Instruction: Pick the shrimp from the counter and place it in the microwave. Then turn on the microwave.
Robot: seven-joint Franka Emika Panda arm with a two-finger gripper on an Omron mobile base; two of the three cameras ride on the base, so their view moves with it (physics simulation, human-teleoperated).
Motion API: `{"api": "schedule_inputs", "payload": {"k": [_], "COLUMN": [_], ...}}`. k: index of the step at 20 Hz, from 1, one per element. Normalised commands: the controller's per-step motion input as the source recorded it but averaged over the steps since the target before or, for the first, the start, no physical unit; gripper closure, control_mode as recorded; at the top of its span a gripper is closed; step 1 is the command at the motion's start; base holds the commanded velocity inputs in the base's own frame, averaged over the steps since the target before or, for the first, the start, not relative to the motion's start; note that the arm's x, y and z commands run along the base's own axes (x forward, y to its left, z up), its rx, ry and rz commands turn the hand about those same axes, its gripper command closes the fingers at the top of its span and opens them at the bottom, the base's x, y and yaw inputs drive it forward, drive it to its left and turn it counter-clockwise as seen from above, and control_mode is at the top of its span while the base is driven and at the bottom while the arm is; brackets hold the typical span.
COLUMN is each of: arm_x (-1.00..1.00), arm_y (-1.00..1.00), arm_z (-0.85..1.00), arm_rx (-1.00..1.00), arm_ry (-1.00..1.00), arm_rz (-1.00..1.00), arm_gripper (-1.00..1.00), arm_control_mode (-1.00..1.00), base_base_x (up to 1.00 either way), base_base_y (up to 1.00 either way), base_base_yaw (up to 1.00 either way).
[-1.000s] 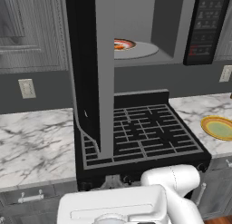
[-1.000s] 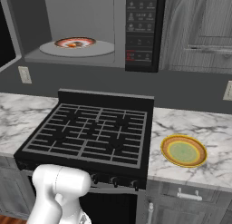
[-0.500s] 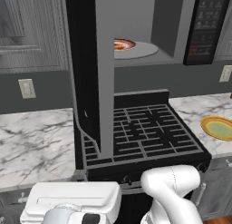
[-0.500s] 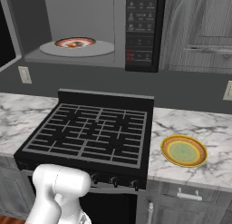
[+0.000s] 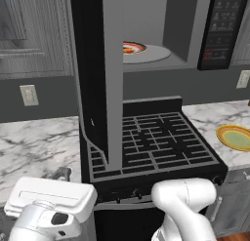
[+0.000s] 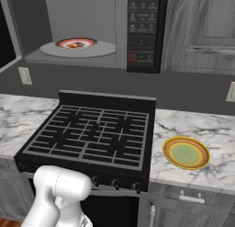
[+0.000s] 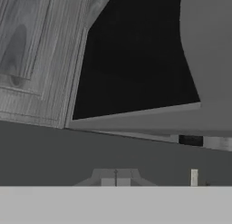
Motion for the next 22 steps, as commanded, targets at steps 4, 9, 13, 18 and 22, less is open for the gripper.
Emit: {"api": "schedule_inputs", "payload": {"k": [4,9,13,18,22], "arm_x": [0.57,0.52,0.52,0.55,0.41], "arm_y": [0.38,0.32,0.22,0.21,0.07], "arm_z": [0.0,0.0,0.0,0.0,0.04], "arm_rx": [0.0,0.0,0.0,0.0,0.0], "arm_ry": [-0.11,-0.08,-0.05,-0.05,-0.07], "arm_rz": [-0.17,-0.2,-0.23,-0.23,-0.2], "arm_gripper": [1.0,1.0,1.0,1.0,1.0], "arm_control_mode": [-1.0,-1.0,-1.0,-1.0,-1.0], "base_base_x": [0.0,0.0,0.0,0.0,0.0], "base_base_y": [0.0,0.0,0.0,0.0,0.0], "base_base_yaw": [0.0,0.0,0.0,0.0,0.0]}}
